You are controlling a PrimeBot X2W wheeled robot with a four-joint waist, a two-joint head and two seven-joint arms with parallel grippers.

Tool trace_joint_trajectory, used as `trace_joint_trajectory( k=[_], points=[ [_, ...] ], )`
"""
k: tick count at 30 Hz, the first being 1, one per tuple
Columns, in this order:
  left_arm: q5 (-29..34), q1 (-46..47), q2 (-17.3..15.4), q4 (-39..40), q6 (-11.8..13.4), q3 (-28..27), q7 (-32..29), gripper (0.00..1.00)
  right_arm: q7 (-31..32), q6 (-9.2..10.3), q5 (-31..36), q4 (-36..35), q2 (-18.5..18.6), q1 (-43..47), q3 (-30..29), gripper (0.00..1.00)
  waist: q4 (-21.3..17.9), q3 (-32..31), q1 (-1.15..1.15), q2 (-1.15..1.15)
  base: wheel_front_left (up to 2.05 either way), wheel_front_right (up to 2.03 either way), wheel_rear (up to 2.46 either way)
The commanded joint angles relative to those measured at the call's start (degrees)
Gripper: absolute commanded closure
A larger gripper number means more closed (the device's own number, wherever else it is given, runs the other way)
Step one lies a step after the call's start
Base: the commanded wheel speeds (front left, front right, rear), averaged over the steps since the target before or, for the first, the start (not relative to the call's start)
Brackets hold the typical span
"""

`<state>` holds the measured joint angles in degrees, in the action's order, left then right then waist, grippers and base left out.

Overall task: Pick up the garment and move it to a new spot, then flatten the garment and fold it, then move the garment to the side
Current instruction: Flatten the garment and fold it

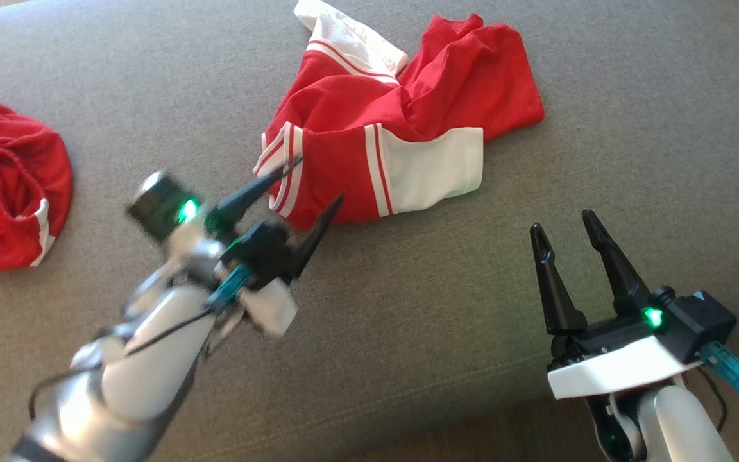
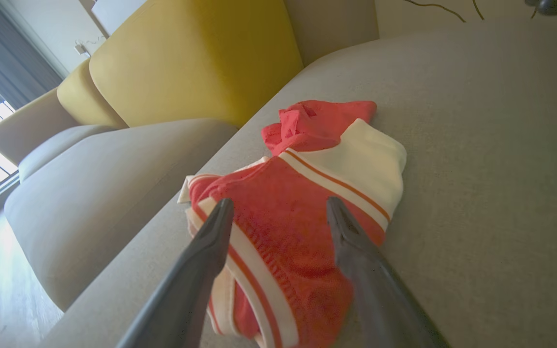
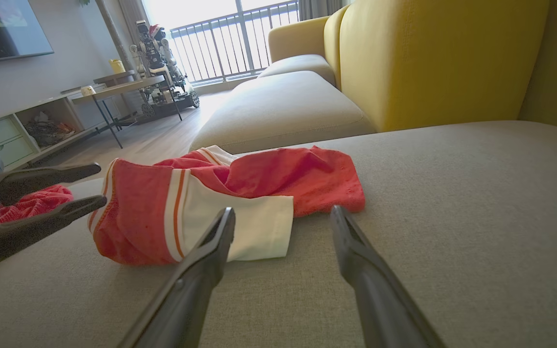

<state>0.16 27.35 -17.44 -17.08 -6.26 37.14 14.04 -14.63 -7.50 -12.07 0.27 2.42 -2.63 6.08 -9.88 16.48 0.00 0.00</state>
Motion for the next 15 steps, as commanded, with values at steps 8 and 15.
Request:
trace_joint_trajectory(
  k=[8,15],
  points=[
    [14.1,15.2,-0.4,-3.2,0.3,6.4,-10.5,0.0,-0.4,0.01,0.9,-1.5,0.5,0.2,1.8,0.0,-0.5,0.6,0.0,0.0,0.0,0.0,0.0],
    [14.5,19.9,1.5,-8.0,-0.6,8.5,-18.3,0.0,-0.4,0.01,1.8,-1.4,0.5,0.3,2.6,0.0,-0.1,0.8,0.0,0.0,0.0,0.0,0.0]
  ],
)
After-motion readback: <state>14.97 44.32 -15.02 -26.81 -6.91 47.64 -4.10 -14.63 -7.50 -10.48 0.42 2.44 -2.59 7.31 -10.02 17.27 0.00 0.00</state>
